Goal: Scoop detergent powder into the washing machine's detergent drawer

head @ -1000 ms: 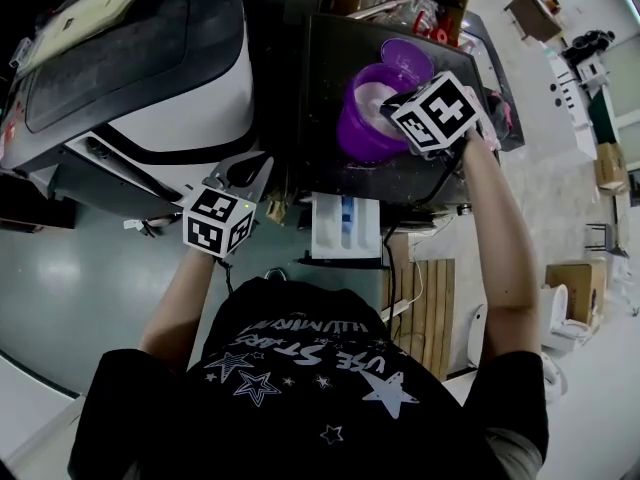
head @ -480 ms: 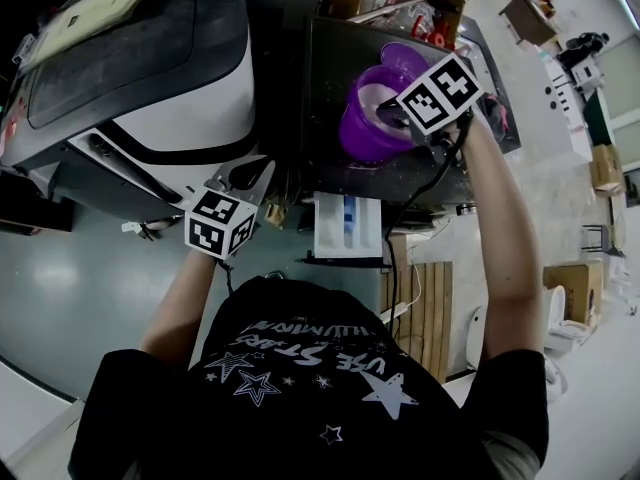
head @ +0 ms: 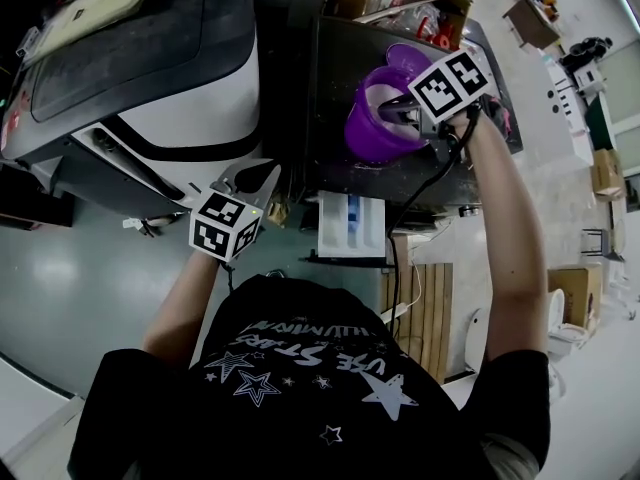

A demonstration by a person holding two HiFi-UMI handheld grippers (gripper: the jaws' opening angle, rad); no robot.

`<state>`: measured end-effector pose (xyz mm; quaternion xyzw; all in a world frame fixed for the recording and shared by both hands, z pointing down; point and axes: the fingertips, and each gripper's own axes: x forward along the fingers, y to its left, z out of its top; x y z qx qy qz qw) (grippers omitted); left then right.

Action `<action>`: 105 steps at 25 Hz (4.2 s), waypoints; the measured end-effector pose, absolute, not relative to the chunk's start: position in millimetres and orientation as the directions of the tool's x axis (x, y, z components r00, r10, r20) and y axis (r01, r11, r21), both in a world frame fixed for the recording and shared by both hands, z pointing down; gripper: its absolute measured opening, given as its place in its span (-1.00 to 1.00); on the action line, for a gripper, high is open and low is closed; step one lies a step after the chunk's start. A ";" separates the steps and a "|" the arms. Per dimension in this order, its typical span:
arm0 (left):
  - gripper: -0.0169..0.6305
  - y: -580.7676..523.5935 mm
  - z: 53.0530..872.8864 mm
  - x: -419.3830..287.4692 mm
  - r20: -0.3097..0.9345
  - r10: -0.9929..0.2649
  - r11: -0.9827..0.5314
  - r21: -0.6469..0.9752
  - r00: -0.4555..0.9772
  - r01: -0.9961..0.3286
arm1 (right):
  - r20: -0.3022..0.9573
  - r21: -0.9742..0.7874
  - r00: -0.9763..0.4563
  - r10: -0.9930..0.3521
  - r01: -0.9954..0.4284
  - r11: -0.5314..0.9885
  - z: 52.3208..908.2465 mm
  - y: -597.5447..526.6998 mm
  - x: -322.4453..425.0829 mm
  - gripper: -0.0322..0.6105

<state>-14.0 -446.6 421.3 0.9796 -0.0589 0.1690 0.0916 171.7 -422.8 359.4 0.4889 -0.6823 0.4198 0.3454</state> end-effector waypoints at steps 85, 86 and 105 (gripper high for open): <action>-0.95 -258.6 445.3 -48.3 0.512 -0.376 -0.853 0.133 0.772 -0.504 | 0.104 -0.920 -0.751 -0.652 -0.322 0.225 391.2 -240.8 98.3 -0.79; -0.95 -255.3 446.5 -50.9 0.516 -0.379 -0.851 0.133 0.769 -0.509 | 0.107 -0.919 -0.755 -0.647 -0.323 0.225 395.9 -240.4 93.1 -0.79; -0.95 -281.6 456.2 -91.5 0.520 -0.303 -0.881 0.168 0.799 -0.443 | 0.463 -0.710 -0.542 -0.701 -0.700 0.073 458.3 -269.9 40.7 -0.79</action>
